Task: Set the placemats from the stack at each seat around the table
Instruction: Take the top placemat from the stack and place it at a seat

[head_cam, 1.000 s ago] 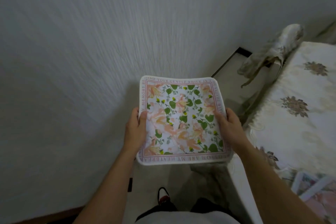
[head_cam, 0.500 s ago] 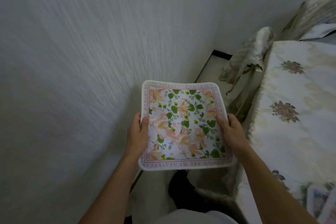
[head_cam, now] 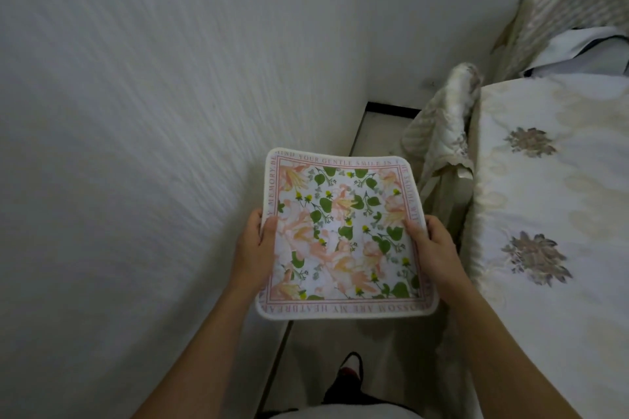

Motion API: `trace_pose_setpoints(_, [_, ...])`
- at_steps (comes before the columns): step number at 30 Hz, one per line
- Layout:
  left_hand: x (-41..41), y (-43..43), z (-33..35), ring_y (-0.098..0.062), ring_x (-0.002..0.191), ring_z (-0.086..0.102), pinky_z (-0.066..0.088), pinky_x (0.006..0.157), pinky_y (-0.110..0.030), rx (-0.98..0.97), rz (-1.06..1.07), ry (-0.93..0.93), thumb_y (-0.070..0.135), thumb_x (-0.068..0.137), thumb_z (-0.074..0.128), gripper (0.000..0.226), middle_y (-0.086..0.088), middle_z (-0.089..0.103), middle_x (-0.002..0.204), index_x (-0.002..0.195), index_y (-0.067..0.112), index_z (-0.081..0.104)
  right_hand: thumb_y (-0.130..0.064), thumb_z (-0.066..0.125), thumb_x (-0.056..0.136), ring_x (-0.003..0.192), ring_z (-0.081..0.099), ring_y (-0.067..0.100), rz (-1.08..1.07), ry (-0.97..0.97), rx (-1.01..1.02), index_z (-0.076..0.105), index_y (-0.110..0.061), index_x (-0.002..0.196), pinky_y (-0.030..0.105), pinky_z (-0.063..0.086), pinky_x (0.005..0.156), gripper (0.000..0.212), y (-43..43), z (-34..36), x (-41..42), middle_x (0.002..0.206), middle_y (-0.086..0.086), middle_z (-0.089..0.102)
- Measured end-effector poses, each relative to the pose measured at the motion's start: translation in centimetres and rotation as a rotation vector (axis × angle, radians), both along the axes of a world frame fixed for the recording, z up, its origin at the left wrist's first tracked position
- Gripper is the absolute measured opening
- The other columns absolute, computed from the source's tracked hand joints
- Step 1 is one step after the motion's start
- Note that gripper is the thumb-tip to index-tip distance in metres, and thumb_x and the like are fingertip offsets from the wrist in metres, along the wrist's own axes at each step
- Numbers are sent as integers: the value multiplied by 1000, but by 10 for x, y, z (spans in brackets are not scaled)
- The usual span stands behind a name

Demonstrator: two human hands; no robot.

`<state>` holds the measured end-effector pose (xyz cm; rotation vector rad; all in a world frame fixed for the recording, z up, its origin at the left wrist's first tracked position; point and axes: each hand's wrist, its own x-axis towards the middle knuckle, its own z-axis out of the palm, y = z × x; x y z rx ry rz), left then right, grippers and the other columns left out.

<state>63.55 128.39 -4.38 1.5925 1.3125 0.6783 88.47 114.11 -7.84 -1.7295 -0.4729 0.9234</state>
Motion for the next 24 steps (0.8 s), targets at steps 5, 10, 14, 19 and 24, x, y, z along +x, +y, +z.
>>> trace_pose_setpoints(5, [48, 43, -3, -10, 76, 73, 61, 66, -35, -15, -34, -31, 34, 104, 44, 15, 1, 72, 92, 101, 26, 56, -33, 52, 101, 76, 73, 8, -56, -31, 19, 55, -16, 114, 19, 55, 56, 22, 30, 11, 41, 100, 3, 71])
trace_pose_setpoints(10, [99, 90, -3, -14, 80, 72, 61, 71, -43, -7, -69, -49, 35, 103, 46, 14, 0, 72, 93, 97, 28, 57, -35, 53, 100, 76, 74, 10, -122, -67, 29, 55, -19, 110, 25, 58, 60, 19, 61, 18, 83, 100, 2, 73])
trace_pose_setpoints(14, [142, 128, -3, -18, 82, 72, 61, 74, -48, 0, -103, -48, 35, 103, 46, 14, 1, 72, 93, 100, 26, 57, -34, 53, 101, 76, 74, 8, -169, -117, 21, 54, -20, 116, 23, 58, 58, 21, 88, 21, 119, 101, 0, 71])
trace_pose_setpoints(19, [200, 185, -8, -20, 82, 73, 61, 74, -49, -6, -166, -75, 35, 103, 46, 21, -2, 72, 95, 108, 18, 57, -34, 53, 100, 81, 75, 14, -223, -125, 9, 54, -18, 120, 27, 60, 61, 25, 132, 21, 164, 105, 3, 71])
trace_pose_setpoints(24, [267, 251, -4, -13, 78, 71, 60, 69, -39, 7, -237, -92, 33, 104, 45, 19, 2, 70, 90, 104, 18, 55, -30, 49, 102, 88, 71, 17, -281, -185, -36, 51, -15, 114, 27, 56, 62, 19, 187, 28, 213, 106, 4, 68])
